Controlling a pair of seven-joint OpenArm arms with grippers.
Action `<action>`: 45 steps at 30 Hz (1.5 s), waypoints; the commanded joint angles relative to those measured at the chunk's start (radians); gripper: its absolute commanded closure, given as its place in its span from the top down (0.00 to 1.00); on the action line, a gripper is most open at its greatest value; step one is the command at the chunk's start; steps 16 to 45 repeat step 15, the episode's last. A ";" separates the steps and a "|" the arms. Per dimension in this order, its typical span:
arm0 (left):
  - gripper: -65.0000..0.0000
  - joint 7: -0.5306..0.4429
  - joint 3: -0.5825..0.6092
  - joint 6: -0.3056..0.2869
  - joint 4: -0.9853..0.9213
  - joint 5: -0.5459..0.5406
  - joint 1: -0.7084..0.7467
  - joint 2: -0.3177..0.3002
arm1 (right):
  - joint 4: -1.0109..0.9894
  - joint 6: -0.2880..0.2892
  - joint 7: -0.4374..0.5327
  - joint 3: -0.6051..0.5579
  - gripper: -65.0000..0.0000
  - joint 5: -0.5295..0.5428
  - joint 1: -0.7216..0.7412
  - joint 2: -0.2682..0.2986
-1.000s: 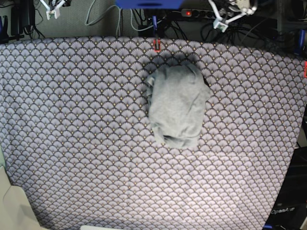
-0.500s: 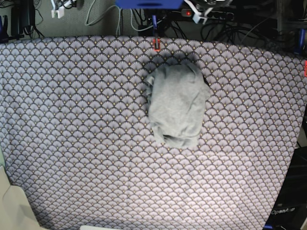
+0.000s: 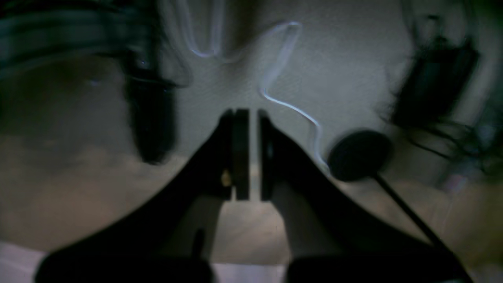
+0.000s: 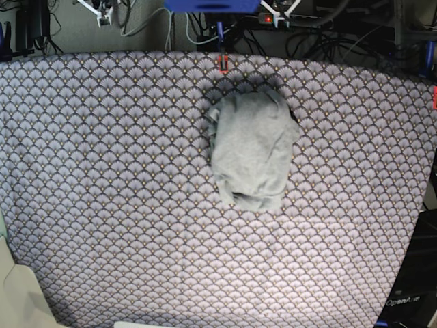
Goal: Fold the T-shirt properly
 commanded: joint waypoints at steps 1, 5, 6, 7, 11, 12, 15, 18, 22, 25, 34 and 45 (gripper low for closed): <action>0.01 -0.010 -0.019 0.001 0.003 -0.012 -0.011 -0.010 | 0.004 -0.038 0.009 0.002 0.03 0.000 -0.007 0.002; 0.01 -0.008 -0.037 0.006 0.003 -0.015 -0.025 -0.053 | 0.004 -0.115 -0.014 0.007 0.03 0.003 -0.006 -0.023; 0.01 -0.008 -0.034 0.006 0.003 -0.013 -0.025 -0.053 | 0.004 -0.120 -0.029 0.007 0.03 0.003 -0.004 -0.035; 0.01 -0.008 -0.034 0.006 0.003 -0.013 -0.025 -0.055 | 0.004 -0.120 -0.043 0.007 0.03 0.003 0.007 -0.043; 0.01 -0.008 -0.034 0.006 0.005 -0.012 -0.028 -0.078 | 0.004 -0.121 -0.072 0.008 0.03 0.005 0.025 -0.066; 0.01 -0.008 -0.036 0.006 0.005 -0.012 -0.028 -0.079 | 0.004 -0.121 -0.078 0.008 0.03 0.005 0.025 -0.069; 0.01 -0.008 -0.034 0.006 0.005 -0.004 -0.028 -0.078 | 0.004 -0.121 -0.083 0.008 0.03 0.005 0.025 -0.072; 0.01 -0.008 -0.034 0.006 0.005 -0.004 -0.028 -0.078 | 0.004 -0.121 -0.083 0.008 0.03 0.005 0.025 -0.072; 0.01 -0.008 -0.034 0.006 0.005 -0.004 -0.028 -0.078 | 0.004 -0.121 -0.083 0.008 0.03 0.005 0.025 -0.072; 0.01 -0.008 -0.034 0.006 0.005 -0.004 -0.028 -0.078 | 0.004 -0.121 -0.083 0.008 0.03 0.005 0.025 -0.072; 0.01 -0.008 -0.034 0.006 0.005 -0.004 -0.028 -0.078 | 0.004 -0.121 -0.083 0.008 0.03 0.005 0.025 -0.072; 0.01 -0.008 -0.034 0.006 0.005 -0.004 -0.028 -0.078 | 0.004 -0.121 -0.083 0.008 0.03 0.005 0.025 -0.072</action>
